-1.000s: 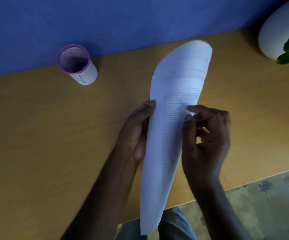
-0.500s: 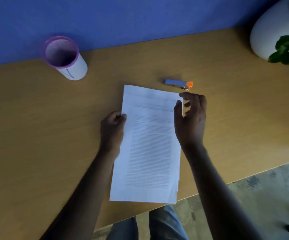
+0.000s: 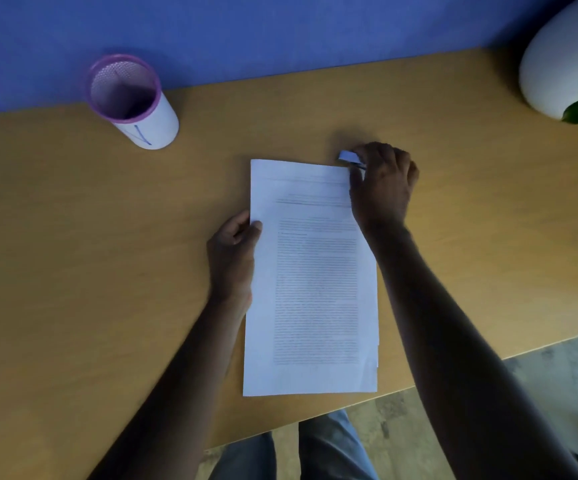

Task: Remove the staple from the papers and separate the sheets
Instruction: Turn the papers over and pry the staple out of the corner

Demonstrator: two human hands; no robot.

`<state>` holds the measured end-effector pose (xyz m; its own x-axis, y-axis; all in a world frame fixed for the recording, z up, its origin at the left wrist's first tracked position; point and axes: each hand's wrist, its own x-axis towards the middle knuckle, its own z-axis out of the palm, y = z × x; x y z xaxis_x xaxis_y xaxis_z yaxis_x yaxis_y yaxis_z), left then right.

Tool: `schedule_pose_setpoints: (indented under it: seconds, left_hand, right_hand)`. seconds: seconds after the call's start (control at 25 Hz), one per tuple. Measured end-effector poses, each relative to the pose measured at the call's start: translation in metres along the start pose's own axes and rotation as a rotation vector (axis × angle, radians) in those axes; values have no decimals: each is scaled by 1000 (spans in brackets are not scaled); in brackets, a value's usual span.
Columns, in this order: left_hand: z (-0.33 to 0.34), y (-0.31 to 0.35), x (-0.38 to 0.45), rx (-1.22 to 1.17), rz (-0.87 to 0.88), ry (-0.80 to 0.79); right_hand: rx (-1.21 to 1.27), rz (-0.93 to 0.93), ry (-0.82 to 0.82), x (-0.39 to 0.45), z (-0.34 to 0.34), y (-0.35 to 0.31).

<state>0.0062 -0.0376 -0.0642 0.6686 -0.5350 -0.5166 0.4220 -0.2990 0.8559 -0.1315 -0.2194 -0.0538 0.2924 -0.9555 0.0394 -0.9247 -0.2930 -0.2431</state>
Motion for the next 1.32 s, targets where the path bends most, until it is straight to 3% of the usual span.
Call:
schedule_pose_setpoints:
  seconds: [0.16,0.28,0.44,0.6,0.84,1.32]
  left_hand:
    - [4,2,-2,-38,-25,28]
    - [7,5,-6,-93,-64,41]
    - [7,4,-6,-159,-116,70]
    - [5,2,-7,-169,-110,-16]
    - [4,2,-7,-155,-107,-36]
    - [2,5,-5,-160,-146,-69]
  right_hand:
    - [58,-42,225,-5,-16,0]
    - [187,-179,344,-26,-32,-9]
    - [545,-223,110,-87,-33,-31]
    - [538,-196,-58,-133,-15,-50]
    - [541,-89,-67,-142,-2,-60]
    - [562,-58,-1,-140,6,-69]
